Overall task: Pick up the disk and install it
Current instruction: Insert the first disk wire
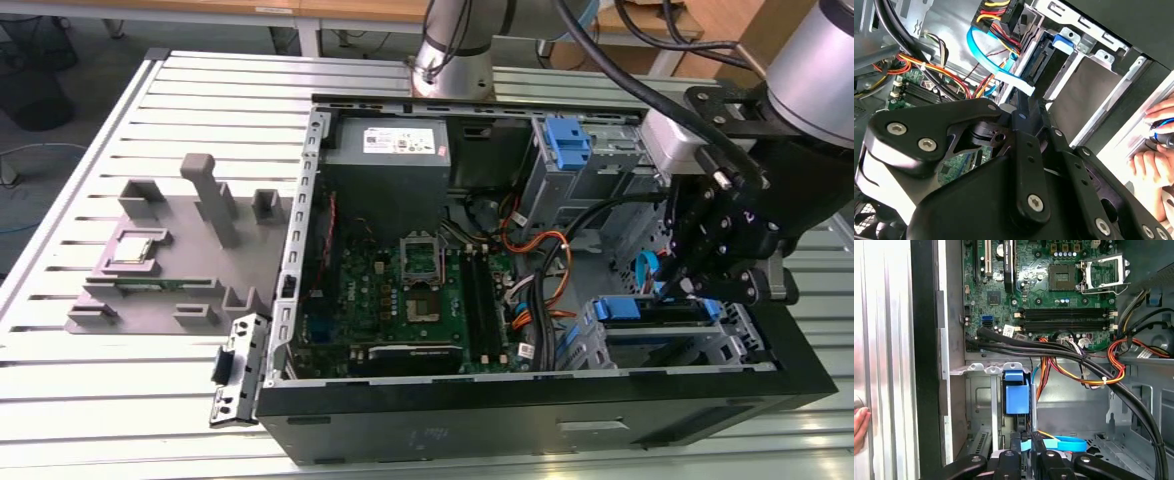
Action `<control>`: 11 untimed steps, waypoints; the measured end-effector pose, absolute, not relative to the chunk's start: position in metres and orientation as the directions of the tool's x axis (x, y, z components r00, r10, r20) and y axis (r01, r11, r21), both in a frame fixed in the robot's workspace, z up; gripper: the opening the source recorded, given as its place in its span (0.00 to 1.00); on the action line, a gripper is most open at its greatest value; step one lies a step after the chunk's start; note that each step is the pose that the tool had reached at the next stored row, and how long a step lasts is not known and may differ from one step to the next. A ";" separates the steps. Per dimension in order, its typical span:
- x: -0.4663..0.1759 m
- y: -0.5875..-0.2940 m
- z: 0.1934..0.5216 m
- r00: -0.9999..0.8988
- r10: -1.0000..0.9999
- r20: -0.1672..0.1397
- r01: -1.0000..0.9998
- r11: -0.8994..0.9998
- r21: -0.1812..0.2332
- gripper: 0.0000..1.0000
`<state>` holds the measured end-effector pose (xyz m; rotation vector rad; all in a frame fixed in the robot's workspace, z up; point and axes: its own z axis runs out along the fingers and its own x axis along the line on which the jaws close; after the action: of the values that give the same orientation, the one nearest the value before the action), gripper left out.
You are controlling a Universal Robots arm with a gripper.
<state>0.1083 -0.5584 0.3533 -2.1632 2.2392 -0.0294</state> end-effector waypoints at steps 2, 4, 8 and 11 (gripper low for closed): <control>0.108 -0.559 0.353 -0.034 -0.999 -0.014 -0.999 0.035 -0.033 0.23; 0.108 -0.558 0.353 -0.034 -0.999 -0.034 -0.999 0.035 -0.032 0.23; 0.111 -0.558 0.353 -0.034 -0.999 -0.040 -0.999 0.036 -0.032 0.23; 0.118 -0.558 0.353 -0.034 -0.999 -0.040 -0.999 0.036 -0.032 0.23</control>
<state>0.1179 -0.5585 0.3533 -2.1468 2.2235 0.0080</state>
